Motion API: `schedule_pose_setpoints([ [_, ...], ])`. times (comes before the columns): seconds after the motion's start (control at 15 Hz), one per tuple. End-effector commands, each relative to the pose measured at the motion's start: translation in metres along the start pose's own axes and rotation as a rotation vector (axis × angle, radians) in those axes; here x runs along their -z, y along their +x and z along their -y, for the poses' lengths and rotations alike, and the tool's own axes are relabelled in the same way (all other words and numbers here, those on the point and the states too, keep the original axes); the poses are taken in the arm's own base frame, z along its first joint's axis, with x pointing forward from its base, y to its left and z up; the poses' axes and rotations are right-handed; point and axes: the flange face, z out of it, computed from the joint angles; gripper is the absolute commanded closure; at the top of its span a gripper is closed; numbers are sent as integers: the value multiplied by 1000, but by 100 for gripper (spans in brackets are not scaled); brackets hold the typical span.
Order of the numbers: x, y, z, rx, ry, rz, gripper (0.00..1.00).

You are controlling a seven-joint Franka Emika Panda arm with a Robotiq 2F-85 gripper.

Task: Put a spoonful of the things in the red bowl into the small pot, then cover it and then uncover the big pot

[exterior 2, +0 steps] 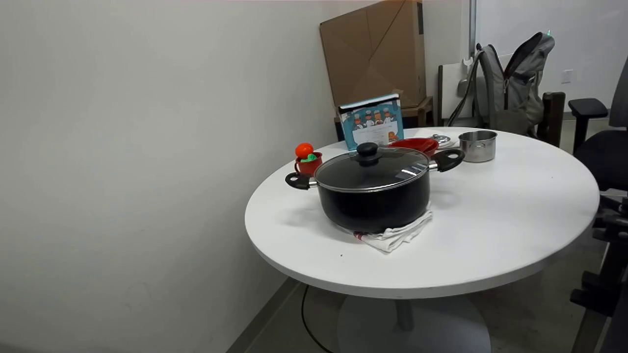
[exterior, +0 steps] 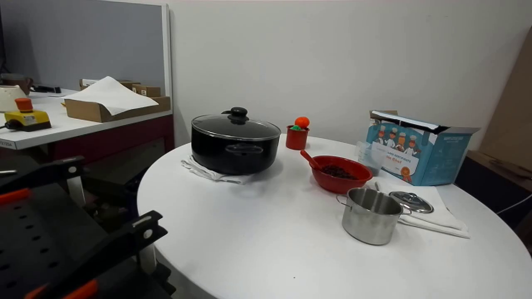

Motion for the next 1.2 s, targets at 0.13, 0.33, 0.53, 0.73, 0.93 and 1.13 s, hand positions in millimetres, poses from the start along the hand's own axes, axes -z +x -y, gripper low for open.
schedule_pose_setpoints([
  [0.13, -64, 51, 6, -57, -13, -48, 0],
  [0.33, -104, 72, 13, -33, -19, -32, 0],
  [0.53, -134, 95, 18, -31, -18, -25, 0],
  [0.73, -157, 122, 23, -37, -15, -27, 0],
  [0.93, -176, 145, 30, -48, -3, -30, 0],
  [1.13, -197, 161, 36, -61, 22, -9, 0],
])
